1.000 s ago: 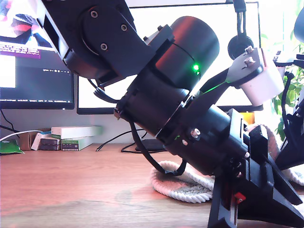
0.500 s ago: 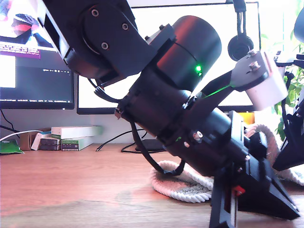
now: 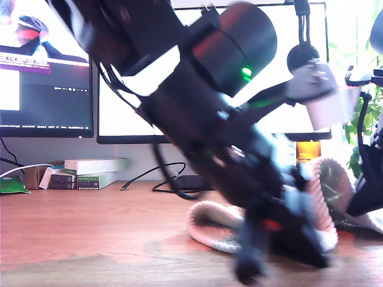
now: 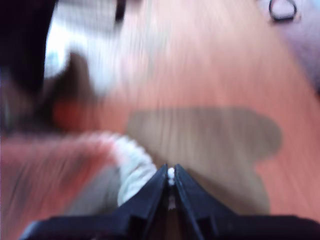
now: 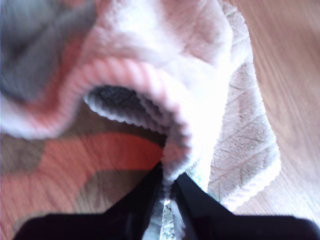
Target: Fold the tea towel to a neat square and place it to the right
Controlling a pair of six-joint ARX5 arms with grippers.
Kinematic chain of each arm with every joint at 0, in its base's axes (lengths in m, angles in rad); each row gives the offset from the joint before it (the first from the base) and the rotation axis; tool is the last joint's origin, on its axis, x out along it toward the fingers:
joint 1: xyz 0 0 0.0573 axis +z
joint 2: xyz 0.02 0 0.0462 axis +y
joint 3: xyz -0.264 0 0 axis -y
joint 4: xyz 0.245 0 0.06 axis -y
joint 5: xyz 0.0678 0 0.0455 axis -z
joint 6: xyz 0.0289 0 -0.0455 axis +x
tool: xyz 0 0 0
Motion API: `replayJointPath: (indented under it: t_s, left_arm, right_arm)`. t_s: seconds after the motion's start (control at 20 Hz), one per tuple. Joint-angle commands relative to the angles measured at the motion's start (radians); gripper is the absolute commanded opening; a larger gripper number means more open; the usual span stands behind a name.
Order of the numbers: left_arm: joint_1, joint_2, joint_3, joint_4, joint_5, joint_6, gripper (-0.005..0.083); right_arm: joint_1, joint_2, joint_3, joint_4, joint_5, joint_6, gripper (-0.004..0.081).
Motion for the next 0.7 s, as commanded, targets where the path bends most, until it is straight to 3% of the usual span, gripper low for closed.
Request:
replayJointPath:
  t_s: [0.0, 0.2, 0.5, 0.65]
  left_arm:
    - [0.041, -0.003, -0.026, -0.065, -0.04, -0.023, -0.0024]
    - [0.121, -0.068, -0.026, -0.15, -0.11, -0.031, -0.0024]
    - [0.216, -0.167, -0.026, -0.243, -0.182, -0.051, -0.0024]
    - [0.272, -0.186, -0.026, -0.318, -0.201, -0.074, -0.0024]
  right_arm:
    - [0.005, 0.005, 0.03, -0.009, 0.0, -0.002, -0.0013]
    - [0.01, 0.005, 0.053, -0.024, -0.008, -0.003, -0.0013]
    - [0.122, 0.006, 0.107, -0.011, -0.01, -0.107, -0.0013]
    - [0.142, 0.018, 0.127, -0.003, -0.007, -0.131, -0.0013]
